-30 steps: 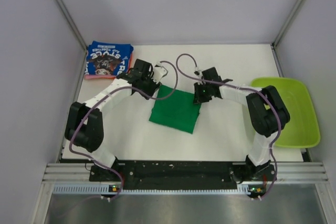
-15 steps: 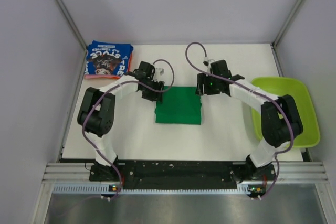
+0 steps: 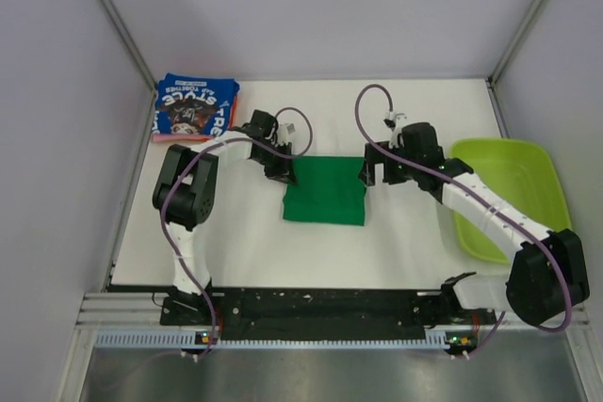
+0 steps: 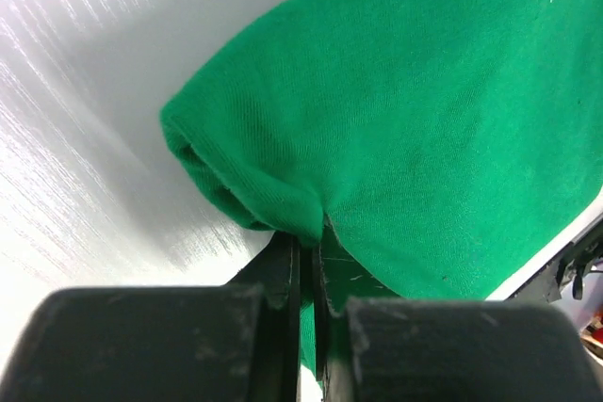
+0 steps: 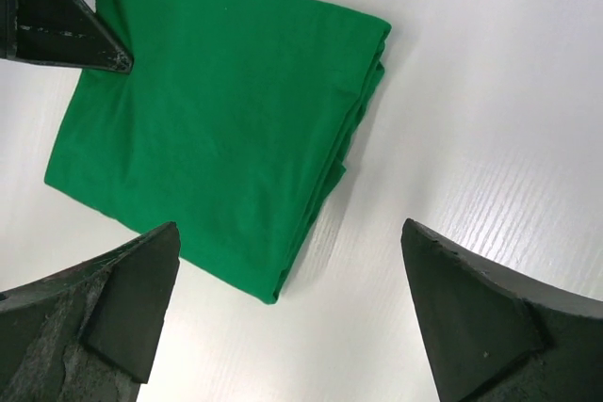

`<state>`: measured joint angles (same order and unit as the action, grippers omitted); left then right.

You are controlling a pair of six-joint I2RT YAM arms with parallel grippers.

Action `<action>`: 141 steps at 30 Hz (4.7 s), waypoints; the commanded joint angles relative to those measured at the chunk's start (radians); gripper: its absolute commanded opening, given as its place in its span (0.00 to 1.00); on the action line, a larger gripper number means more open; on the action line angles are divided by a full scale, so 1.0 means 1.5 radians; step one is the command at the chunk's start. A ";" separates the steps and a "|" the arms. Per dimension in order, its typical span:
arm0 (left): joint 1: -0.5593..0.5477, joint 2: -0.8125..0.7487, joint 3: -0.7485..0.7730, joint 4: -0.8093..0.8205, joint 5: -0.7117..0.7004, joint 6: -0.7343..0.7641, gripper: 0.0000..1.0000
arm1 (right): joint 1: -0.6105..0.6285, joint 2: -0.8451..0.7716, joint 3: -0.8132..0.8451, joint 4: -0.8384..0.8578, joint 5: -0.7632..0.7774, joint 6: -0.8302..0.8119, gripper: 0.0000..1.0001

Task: Fold and stack the t-shirts
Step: Put the neatly folded tshirt into the corner of the board with the left arm

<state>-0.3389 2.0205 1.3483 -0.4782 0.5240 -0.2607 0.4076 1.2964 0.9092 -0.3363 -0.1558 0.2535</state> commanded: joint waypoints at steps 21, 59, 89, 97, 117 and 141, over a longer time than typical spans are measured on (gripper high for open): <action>0.110 -0.020 0.341 -0.227 -0.343 0.367 0.00 | 0.001 -0.091 -0.036 -0.041 0.064 -0.070 0.99; 0.153 0.046 0.684 -0.141 -0.587 0.507 0.00 | 0.000 -0.064 -0.072 -0.048 0.139 -0.106 0.99; 0.312 0.128 0.688 -0.094 -0.534 0.447 0.00 | 0.001 -0.049 -0.072 -0.049 0.136 -0.110 0.99; 0.323 0.193 0.688 -0.066 -0.573 0.453 0.83 | 0.001 -0.049 -0.072 -0.049 0.129 -0.111 0.99; 0.121 -0.218 0.132 0.006 -0.448 0.511 0.99 | 0.001 -0.059 -0.079 -0.047 0.112 -0.107 0.99; 0.023 -0.699 -0.664 0.397 -0.356 0.396 0.99 | 0.000 -0.339 -0.286 0.092 0.310 -0.044 0.99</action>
<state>-0.3088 0.9752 0.3443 -0.0597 0.0174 0.3801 0.4076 0.8055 0.4889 -0.2646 0.2474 0.1680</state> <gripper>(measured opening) 0.987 0.987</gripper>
